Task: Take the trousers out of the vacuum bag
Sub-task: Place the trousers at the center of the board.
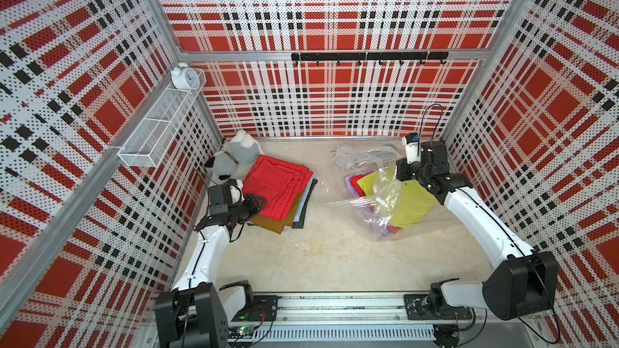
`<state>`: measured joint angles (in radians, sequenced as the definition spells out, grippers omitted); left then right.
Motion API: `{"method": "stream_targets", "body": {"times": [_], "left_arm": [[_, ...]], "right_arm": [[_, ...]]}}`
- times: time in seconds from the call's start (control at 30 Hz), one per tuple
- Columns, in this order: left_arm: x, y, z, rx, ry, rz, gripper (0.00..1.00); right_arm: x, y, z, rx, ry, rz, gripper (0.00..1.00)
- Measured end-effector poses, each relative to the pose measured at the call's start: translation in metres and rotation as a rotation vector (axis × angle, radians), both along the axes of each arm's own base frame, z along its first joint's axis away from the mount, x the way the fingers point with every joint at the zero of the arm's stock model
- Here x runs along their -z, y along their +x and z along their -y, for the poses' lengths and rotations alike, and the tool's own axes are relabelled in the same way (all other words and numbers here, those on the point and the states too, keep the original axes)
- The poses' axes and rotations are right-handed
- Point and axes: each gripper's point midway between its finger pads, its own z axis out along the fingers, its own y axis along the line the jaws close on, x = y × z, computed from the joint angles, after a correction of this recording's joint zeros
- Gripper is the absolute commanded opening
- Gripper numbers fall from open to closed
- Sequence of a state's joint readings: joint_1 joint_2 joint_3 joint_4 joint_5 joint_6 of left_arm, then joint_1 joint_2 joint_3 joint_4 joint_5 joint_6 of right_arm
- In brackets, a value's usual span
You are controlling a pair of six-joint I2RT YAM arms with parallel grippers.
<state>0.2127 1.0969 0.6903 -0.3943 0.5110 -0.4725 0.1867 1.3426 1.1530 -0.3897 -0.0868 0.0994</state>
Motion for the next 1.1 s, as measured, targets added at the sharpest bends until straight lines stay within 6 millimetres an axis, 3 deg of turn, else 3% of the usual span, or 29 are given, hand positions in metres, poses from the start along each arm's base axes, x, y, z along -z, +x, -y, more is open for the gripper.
{"method": "stream_targets", "body": {"times": [0.33,0.5,0.63,0.77,0.93,1.1], "left_arm": [[-0.072,0.001,-0.040,-0.093,0.281,0.072,0.36],[-0.090,-0.006,-0.054,-0.153,0.356,0.097,0.38],[-0.102,-0.006,-0.051,-0.157,0.362,0.160,0.40],[-0.091,0.001,-0.028,-0.117,0.352,0.201,0.40],[-0.058,0.018,0.003,-0.062,0.346,0.170,0.40],[-0.014,0.020,-0.001,-0.117,0.311,0.109,0.40]], "right_arm": [[0.000,0.000,-0.001,-0.004,0.002,0.000,0.00],[0.000,0.000,-0.001,-0.005,0.004,0.000,0.00],[0.000,0.000,-0.002,-0.008,0.006,0.000,0.00],[-0.001,0.000,-0.003,-0.013,0.009,0.001,0.00],[-0.006,0.000,-0.004,-0.019,0.018,0.007,0.00],[-0.005,0.000,-0.004,-0.019,0.019,0.004,0.00]]}}
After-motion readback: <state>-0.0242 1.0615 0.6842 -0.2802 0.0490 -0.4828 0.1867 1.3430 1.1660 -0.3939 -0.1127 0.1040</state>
